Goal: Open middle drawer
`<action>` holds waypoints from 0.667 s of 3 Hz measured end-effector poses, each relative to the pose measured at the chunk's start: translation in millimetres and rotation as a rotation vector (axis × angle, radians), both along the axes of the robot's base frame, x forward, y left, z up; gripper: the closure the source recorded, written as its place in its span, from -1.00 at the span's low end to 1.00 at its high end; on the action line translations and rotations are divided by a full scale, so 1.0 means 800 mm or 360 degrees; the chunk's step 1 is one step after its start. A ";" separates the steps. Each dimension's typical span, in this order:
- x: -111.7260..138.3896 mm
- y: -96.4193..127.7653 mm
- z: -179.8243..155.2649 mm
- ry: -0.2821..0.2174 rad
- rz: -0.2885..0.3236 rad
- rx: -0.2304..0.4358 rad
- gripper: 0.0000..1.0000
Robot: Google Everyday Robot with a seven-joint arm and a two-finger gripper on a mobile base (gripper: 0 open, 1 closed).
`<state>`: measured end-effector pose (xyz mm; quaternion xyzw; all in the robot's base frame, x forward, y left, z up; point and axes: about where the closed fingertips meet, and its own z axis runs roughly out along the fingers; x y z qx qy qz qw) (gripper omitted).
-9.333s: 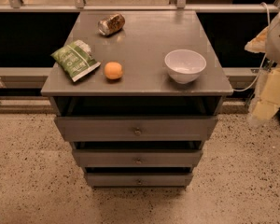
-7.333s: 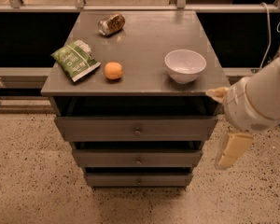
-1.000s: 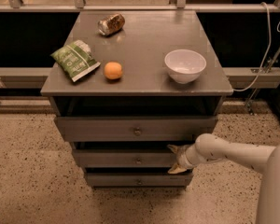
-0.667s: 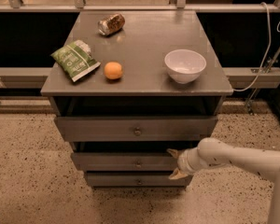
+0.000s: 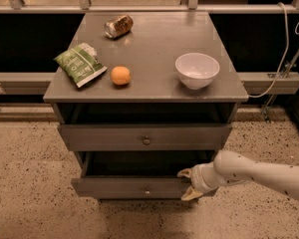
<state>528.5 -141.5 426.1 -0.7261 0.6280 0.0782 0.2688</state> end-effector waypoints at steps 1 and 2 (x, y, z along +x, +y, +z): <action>0.000 0.000 0.004 0.0000 0.0000 0.0000 -0.44; -0.056 0.001 0.043 0.0025 0.0059 0.0014 -0.83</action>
Offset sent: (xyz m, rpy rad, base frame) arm -0.1413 -0.0002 0.1064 0.0262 0.0460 0.1143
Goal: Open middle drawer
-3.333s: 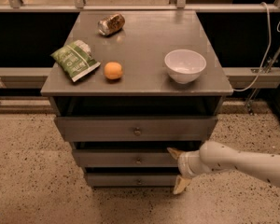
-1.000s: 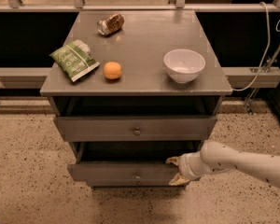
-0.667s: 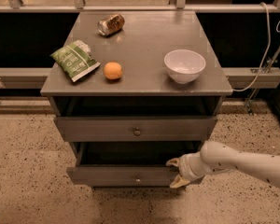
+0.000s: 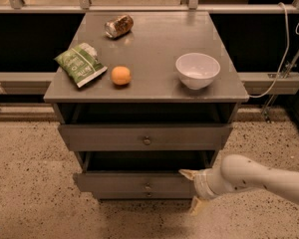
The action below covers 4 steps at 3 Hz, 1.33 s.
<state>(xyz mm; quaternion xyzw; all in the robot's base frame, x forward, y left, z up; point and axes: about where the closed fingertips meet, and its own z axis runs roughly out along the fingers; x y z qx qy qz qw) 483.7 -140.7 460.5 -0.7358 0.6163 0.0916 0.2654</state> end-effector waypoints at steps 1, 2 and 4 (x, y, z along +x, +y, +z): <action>-0.012 -0.005 0.010 -0.0006 0.0004 -0.0017 -1.00; 0.006 0.002 -0.003 0.0019 0.0006 -0.0029 -1.00; 0.041 0.015 -0.024 0.0055 -0.0013 -0.0045 -1.00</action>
Offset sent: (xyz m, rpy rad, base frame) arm 0.0232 0.0062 -0.0123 -0.0336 0.0298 0.0046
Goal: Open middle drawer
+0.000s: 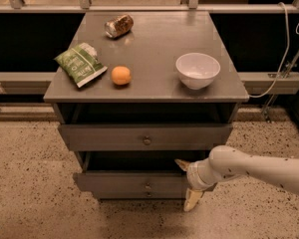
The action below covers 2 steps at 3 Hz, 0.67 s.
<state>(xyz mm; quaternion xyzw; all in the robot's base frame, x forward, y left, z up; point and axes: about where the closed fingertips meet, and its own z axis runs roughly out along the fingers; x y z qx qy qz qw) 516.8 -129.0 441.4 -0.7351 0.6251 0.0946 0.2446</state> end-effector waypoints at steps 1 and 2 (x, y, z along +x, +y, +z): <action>0.012 -0.001 -0.017 0.0014 -0.0032 0.0006 -1.00; 0.018 -0.003 -0.034 0.0027 -0.0058 0.0014 -0.92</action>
Offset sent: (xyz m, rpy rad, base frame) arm 0.0213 -0.0064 -0.0404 0.0140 0.0204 -0.0609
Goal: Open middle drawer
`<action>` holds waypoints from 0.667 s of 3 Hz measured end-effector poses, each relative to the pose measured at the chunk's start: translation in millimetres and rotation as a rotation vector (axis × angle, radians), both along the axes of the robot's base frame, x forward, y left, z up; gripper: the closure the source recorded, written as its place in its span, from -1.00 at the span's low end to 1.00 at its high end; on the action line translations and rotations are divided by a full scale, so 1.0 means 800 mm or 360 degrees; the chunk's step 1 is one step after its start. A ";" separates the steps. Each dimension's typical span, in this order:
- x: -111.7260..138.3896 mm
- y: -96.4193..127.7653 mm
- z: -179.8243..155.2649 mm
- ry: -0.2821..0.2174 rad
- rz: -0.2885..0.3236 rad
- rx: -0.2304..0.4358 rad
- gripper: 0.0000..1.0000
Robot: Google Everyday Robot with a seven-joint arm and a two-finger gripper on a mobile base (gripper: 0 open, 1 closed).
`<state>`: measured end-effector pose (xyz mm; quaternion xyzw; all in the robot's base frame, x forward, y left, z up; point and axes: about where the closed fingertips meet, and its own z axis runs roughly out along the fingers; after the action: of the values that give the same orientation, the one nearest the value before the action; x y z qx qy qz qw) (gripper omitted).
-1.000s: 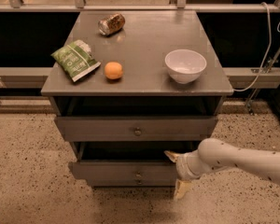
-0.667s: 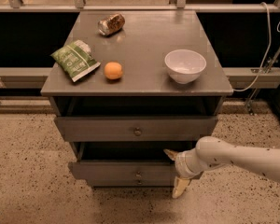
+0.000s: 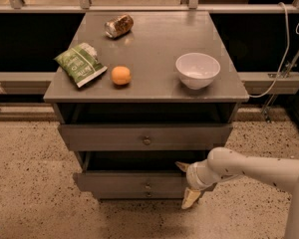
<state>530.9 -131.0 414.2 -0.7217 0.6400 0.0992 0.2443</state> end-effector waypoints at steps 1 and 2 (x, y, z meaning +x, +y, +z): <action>-0.007 -0.001 -0.011 0.0025 0.0004 -0.0008 -0.60; -0.030 -0.004 -0.008 0.0050 0.0036 -0.0013 -0.62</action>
Offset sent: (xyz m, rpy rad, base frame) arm -0.0486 -0.0095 -0.0003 -0.0160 0.0468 0.0454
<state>506.9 -134.1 407.6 -0.7282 0.6360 0.1106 0.2301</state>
